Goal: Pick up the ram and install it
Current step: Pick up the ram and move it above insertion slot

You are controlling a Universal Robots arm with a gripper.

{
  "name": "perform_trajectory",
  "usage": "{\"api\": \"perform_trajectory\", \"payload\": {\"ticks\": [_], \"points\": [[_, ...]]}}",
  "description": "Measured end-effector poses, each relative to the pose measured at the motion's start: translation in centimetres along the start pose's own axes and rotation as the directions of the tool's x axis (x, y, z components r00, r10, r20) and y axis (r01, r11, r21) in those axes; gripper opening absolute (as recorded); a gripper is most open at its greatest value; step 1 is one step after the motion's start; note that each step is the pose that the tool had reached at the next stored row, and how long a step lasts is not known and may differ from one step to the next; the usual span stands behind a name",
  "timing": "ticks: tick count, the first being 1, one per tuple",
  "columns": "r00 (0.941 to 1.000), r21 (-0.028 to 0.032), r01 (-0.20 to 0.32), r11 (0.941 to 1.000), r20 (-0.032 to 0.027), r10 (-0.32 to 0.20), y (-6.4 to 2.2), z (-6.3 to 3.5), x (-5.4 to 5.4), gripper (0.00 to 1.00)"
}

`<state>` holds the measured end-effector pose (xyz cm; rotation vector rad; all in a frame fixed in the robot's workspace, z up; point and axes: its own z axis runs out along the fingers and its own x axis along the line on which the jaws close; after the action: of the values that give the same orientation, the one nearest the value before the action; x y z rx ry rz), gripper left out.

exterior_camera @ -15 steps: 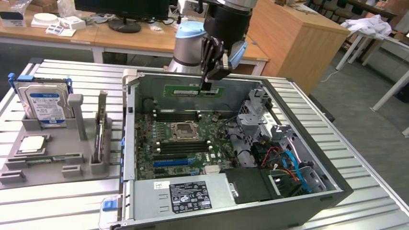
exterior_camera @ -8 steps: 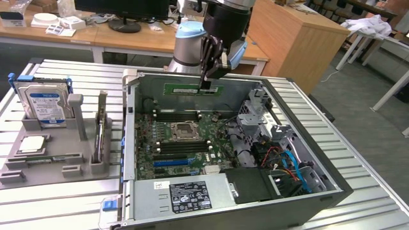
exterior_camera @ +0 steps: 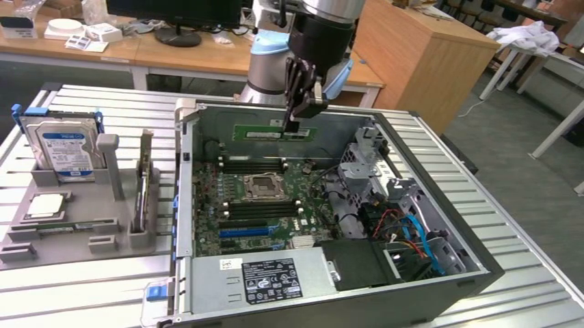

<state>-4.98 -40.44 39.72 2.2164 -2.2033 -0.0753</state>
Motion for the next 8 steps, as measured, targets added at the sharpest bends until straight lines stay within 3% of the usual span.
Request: {"api": "perform_trajectory", "payload": {"ticks": [8], "points": [[1.0000, 0.0001, 0.000, 1.0000, 0.0000, 0.000, -0.05, 1.14, 0.03, 0.12]]}}
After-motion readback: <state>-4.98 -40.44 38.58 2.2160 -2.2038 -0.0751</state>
